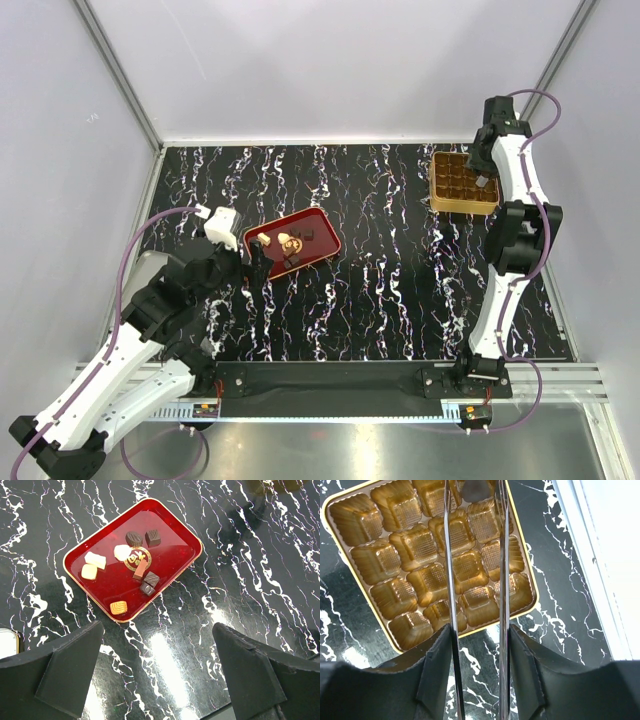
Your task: Pack the chocolate
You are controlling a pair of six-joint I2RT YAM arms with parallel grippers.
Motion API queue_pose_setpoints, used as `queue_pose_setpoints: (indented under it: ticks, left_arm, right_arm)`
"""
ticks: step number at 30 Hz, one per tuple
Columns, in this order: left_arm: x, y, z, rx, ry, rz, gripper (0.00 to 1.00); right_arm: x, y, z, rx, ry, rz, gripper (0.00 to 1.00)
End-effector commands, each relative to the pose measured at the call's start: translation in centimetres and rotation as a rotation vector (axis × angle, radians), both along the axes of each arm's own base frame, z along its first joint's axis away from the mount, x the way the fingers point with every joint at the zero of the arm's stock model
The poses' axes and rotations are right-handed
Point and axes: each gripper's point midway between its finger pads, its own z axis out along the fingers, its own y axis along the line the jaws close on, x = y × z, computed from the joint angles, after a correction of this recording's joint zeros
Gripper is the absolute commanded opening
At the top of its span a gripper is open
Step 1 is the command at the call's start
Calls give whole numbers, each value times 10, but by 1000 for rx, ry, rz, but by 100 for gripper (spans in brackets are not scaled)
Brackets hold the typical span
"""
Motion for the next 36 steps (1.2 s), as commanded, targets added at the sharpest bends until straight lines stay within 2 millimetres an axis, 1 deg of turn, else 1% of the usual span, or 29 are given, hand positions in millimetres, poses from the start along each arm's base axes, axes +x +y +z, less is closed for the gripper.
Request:
queue_pose_setpoints:
  ticks: [1, 2, 3, 4, 5, 7, 8, 9, 10, 11, 12, 13, 14, 15, 16, 17, 18, 19, 20, 21, 22, 25, 26, 27, 28, 29, 30, 32, 36]
  left_arm:
    - [3, -2, 9, -9, -41, -12, 99]
    - [3, -2, 10, -10, -42, -13, 99]
    - [3, -2, 10, -10, -45, -14, 99]
    - [3, -1, 10, -8, -47, -10, 99]
    - [4, 0, 11, -6, -51, -6, 99]
    - [4, 2, 10, 0, -52, 6, 99]
    - [4, 3, 12, -2, -58, 10, 99]
    - [4, 4, 12, 1, -56, 13, 99]
    - [4, 4, 12, 0, -57, 18, 99]
    - [4, 5, 14, -3, -66, 20, 99]
    - [5, 6, 13, -1, -67, 28, 99]
    - [5, 8, 15, -3, -72, 34, 99]
    - [5, 8, 15, -1, -73, 37, 99]
    - [5, 10, 15, 0, -76, 46, 99]
    - [6, 10, 15, 0, -76, 47, 99]
    - [6, 11, 15, 1, -77, 51, 99]
    - [6, 12, 14, 5, -76, 55, 99]
    - [7, 11, 15, 5, -76, 55, 99]
    - [7, 12, 15, 8, -77, 59, 99]
    - [8, 13, 15, 11, -77, 65, 99]
    - [8, 13, 15, 13, -75, 66, 99]
    - [8, 16, 14, 19, -74, 78, 99]
    - [8, 16, 14, 16, -77, 78, 99]
    - [8, 16, 16, 14, -82, 81, 99]
    - [8, 17, 17, 11, -85, 83, 99]
    - [8, 17, 17, 11, -87, 84, 99]
    - [8, 18, 18, 10, -92, 90, 99]
    - [8, 19, 18, 11, -94, 92, 99]
    - [9, 19, 18, 14, -92, 95, 99]
  right_arm:
    - [1, 5, 62, 20, -141, 7, 53]
    - [0, 11, 72, 39, -166, 12, 52]
    - [-1, 16, 76, 52, -178, 16, 51]
    - [-3, 25, 77, 70, -182, 33, 51]
    - [-3, 41, 88, 74, -209, 65, 51]
    - [-7, 59, 90, 67, -205, 97, 51]
    - [-11, 68, 98, 64, -216, 117, 51]
    - [-14, 97, 101, 71, -216, 174, 51]
    - [-19, 111, 95, 75, -198, 201, 51]
    - [-24, 128, 105, 79, -222, 239, 51]
    - [-30, 157, 105, 89, -222, 303, 51]
    - [-39, 175, 94, 102, -194, 344, 51]
    - [-45, 190, 103, 112, -223, 383, 51]
    - [-55, 202, 92, 118, -196, 409, 50]
    - [-66, 232, 90, 130, -197, 470, 51]
    - [-71, 249, 101, 164, -249, 493, 51]
    - [-84, 269, 86, 193, -219, 542, 50]
    - [-97, 302, 92, 221, -252, 605, 50]
    - [-107, 319, 89, 230, -250, 646, 50]
    - [-117, 330, 78, 221, -230, 670, 50]
    - [-133, 354, 77, 225, -227, 726, 50]
    - [-153, 377, 62, 218, -191, 784, 50]
    - [-163, 390, 60, 215, -187, 827, 50]
    - [-171, 393, 50, 201, -168, 845, 50]
    - [-176, 396, 46, 192, -165, 856, 50]
    - [-183, 404, 44, 184, -168, 888, 50]
    - [-187, 401, 33, 158, -149, 883, 50]
    - [-195, 403, 23, 150, -131, 891, 50]
    - [-205, 411, 10, 147, -122, 915, 50]
